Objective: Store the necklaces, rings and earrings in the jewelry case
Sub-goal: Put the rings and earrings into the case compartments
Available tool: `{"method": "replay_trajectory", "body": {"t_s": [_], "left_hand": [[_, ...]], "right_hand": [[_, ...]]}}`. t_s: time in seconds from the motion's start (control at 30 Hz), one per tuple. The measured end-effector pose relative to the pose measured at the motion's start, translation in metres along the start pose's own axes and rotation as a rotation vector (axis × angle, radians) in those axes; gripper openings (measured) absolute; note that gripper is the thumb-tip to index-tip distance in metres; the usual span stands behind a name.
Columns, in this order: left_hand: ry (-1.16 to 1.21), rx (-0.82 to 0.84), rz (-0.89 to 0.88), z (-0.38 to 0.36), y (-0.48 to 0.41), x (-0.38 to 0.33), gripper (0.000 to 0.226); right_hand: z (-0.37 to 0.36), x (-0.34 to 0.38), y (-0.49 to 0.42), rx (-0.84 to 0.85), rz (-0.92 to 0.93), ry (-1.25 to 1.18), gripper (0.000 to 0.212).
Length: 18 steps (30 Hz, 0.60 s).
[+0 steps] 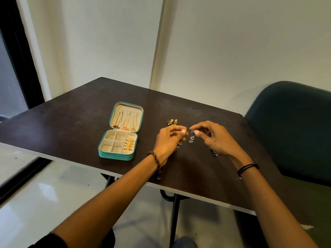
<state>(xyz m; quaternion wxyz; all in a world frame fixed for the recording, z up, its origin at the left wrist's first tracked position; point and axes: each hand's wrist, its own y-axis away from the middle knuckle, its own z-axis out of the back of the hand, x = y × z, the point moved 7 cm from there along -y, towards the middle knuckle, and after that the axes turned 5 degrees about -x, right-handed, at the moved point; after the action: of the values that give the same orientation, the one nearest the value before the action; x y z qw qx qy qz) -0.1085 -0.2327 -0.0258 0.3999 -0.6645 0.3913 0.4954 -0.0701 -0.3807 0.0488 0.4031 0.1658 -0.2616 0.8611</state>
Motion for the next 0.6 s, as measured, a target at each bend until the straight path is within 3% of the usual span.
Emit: {"method": "replay_trajectory", "body": {"t_s": [0.3, 0.6], "left_hand": [[0.033, 0.049, -0.039, -0.005, 0.004, -0.013, 0.011], [0.008, 0.093, 0.001, -0.010, 0.007, -0.012, 0.019]], "right_hand": [[-0.006, -0.018, 0.005, -0.010, -0.246, -0.554, 0.015], [-0.018, -0.020, 0.010, -0.016, -0.361, -0.745, 0.018]]}}
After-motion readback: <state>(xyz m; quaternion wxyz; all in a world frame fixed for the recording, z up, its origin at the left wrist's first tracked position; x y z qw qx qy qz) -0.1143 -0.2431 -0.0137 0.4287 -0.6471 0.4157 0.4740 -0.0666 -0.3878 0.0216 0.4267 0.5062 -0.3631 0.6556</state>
